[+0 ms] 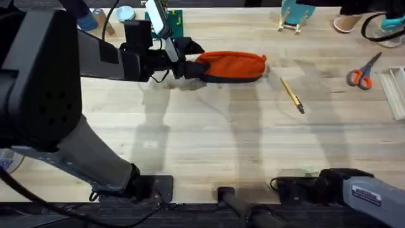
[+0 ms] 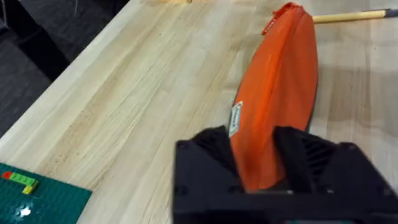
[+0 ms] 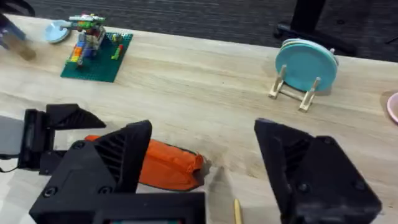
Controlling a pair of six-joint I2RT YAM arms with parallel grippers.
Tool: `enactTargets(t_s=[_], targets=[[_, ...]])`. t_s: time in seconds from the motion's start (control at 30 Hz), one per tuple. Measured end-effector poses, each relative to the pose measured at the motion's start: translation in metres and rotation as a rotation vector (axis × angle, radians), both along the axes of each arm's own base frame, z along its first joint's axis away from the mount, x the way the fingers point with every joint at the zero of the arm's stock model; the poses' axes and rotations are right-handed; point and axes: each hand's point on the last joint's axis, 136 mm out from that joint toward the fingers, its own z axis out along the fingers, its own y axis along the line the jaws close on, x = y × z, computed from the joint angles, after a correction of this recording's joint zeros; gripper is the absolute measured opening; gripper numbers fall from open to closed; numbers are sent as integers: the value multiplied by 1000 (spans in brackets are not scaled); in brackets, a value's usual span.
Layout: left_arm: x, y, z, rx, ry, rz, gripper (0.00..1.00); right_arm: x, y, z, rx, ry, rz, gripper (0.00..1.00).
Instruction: Unzip the bag, pick up the pens from the table one at a time and place them inside, then zip the bag closed.
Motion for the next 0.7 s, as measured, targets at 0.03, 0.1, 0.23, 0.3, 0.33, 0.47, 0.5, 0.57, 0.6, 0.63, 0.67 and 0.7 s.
enactTargets(t_s=[0.03, 0.1, 0.23, 0.3, 0.33, 0.47, 0.5, 0.57, 0.6, 0.63, 0.67, 0.7], targets=[[0, -1, 0, 0, -1, -2, 364, 0, 0, 0, 0, 0, 0, 996], [0, -1, 0, 2, -2, -2, 244, 0, 0, 0, 0, 0, 0, 996], [-1, -1, 0, 0, 0, -3, 61, 0, 0, 0, 0, 0, 0, 996], [-1, -1, 0, 0, 1, -3, 46, 0, 0, 0, 0, 0, 0, 996], [-1, -1, 0, 0, 1, -3, 45, 0, 0, 0, 0, 0, 0, 996], [-1, -1, 0, 0, 1, -3, 44, -2, 0, -4, 0, 20, 0, 996], [-1, -1, 0, 0, 1, -3, 44, -4, 0, -7, 0, 32, 0, 996], [-1, -1, 0, 0, 1, -3, 44, -6, 0, -10, 0, 51, 0, 996], [-1, -1, 0, 0, 1, -3, 44, -7, 0, -11, 0, 53, 0, 996], [-1, -1, 0, 0, 1, -3, 44, -7, 0, -12, 0, 57, 0, 996], [-1, -1, 0, 0, 1, -3, 44, -8, 0, -12, 0, 62, 0, 996], [-1, -1, 0, 0, 1, -3, 44, -9, 0, -14, 0, 71, 0, 996]])
